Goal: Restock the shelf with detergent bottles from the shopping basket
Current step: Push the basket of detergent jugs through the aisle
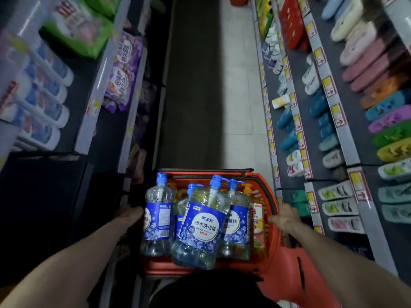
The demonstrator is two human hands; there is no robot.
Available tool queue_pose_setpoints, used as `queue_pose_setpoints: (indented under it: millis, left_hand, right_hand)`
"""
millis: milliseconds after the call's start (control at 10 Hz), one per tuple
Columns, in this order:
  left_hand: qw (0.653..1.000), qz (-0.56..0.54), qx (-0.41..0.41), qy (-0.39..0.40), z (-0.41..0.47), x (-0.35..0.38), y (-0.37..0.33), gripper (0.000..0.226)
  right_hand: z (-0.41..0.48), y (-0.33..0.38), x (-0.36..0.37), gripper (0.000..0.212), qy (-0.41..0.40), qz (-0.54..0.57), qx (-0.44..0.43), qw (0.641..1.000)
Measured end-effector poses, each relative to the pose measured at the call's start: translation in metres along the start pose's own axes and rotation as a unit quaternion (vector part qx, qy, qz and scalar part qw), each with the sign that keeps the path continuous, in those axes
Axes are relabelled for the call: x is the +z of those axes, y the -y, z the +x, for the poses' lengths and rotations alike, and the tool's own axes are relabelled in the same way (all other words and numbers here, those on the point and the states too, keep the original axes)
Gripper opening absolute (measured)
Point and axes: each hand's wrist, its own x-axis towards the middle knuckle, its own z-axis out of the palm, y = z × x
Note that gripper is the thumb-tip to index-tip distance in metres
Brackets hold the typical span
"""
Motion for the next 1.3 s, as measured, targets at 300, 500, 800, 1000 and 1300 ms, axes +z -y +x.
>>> queue_pose_setpoints:
  millis: [300,500,800,1000,1300]
  left_hand:
    - [1.0,0.009,0.018,0.018,0.081,-0.029,-0.129,0.065]
    - [0.997,-0.033,0.04,0.057,0.161,-0.052,-0.189,0.1]
    - [0.999,0.023,0.0,0.029,0.29,-0.081,-0.273,0.082]
    - [1.0,0.016,-0.015,0.018,0.251,-0.103,-0.381,0.046]
    - [0.998,0.055,-0.024,0.0,0.261,-0.103,-0.519,0.055]
  right_hand:
    - [0.07,0.096,-0.067,0.028,-0.014,0.027,0.023,0.999]
    - [0.125,0.163,-0.097,0.029,-0.016,0.037,0.052,0.998]
    - [0.183,0.243,-0.144,0.031,0.003,0.036,0.074,0.997]
    - [0.246,0.29,-0.185,0.029,0.006,0.034,0.052,0.998]
    - [0.354,0.365,-0.278,0.034,0.001,0.007,0.011,1.0]
